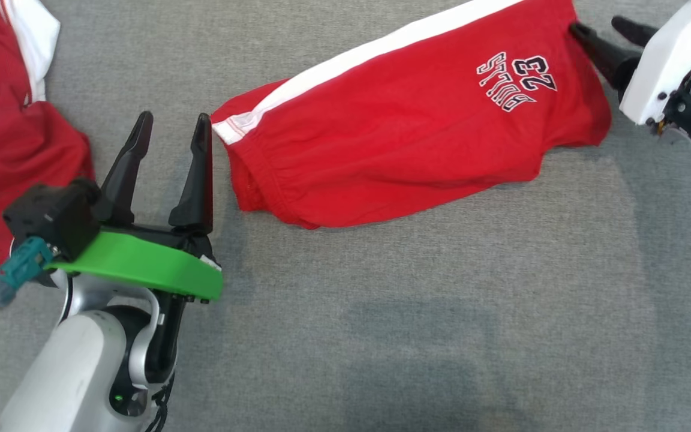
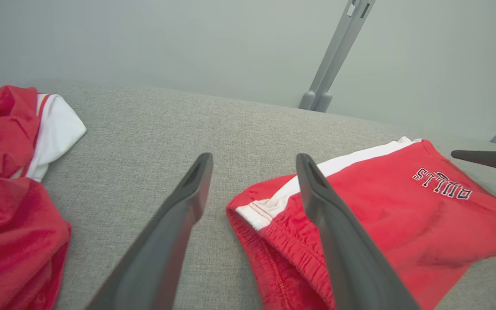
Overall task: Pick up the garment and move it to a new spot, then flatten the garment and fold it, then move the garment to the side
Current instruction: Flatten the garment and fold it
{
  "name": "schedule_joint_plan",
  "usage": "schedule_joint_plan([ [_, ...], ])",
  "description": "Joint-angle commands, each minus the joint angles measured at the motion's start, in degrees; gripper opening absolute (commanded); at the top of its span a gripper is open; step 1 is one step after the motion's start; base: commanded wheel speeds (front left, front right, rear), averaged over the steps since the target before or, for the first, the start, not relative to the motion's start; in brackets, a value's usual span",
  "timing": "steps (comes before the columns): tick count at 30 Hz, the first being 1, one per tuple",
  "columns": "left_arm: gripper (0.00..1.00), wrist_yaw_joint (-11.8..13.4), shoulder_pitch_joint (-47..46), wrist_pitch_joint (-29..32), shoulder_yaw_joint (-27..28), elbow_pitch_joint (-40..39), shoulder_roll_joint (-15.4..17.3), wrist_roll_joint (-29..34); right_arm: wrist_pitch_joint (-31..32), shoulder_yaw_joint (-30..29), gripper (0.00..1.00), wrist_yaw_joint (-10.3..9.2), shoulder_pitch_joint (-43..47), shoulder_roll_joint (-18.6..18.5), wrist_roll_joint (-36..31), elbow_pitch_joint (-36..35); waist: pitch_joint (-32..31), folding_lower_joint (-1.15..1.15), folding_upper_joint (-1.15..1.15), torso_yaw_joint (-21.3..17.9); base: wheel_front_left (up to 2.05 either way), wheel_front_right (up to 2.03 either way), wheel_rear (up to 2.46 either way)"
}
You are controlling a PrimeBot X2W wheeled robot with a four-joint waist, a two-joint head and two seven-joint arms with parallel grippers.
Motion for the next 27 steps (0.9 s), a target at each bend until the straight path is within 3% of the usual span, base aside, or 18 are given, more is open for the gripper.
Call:
schedule_joint_plan([
  [1,1.00,-0.01,0.42,-0.67,-0.09,0.17,-0.20,0.79,0.56,-0.12,1.00,0.00,0.68,0.15,-0.13,-0.32,0.31,0.00,0.44,0.95,0.00,0.00,0.00],
  [8,1.00,-0.88,1.98,-7.05,-1.09,4.41,-2.68,1.62,9.23,-0.79,1.00,0.00,5.20,1.44,-2.77,0.66,-0.34,0.00,0.44,3.73,0.00,0.00,0.00],
  [9,1.00,-1.09,2.26,-7.67,-1.17,5.23,-2.92,1.62,10.11,-0.57,0.96,0.01,6.06,1.81,-2.64,0.56,-0.80,0.00,0.44,3.97,0.00,0.00,0.00],
  [10,1.00,-1.19,2.67,-8.28,-1.19,5.99,-3.34,1.34,10.23,-0.95,0.41,0.01,6.94,2.33,-2.29,0.20,-1.28,0.00,0.44,4.06,0.00,0.00,0.00],
  [11,1.00,-1.25,3.27,-8.77,-1.12,6.84,-3.61,1.05,9.93,-1.67,0.00,0.01,7.51,3.02,-1.77,-0.11,-1.81,0.00,0.44,3.98,0.00,0.00,0.00],
  [15,1.00,-1.53,5.50,-9.88,-1.05,9.07,-3.62,0.13,9.67,-6.21,0.00,0.01,10.16,4.88,1.86,-1.48,-4.87,0.00,0.44,2.87,0.00,0.00,0.00],
  [22,1.00,-1.65,10.46,-10.44,-1.28,10.56,-1.57,-0.07,11.29,-20.87,0.00,0.01,16.77,8.79,8.46,-3.08,-11.58,0.00,0.44,-0.25,0.00,0.00,0.00],
  [27,1.00,-1.02,15.11,-11.95,-1.98,10.82,0.27,1.41,13.44,-28.67,0.00,0.01,25.53,10.20,8.47,-5.58,-15.53,0.00,0.44,-2.71,0.00,0.00,0.00],
])
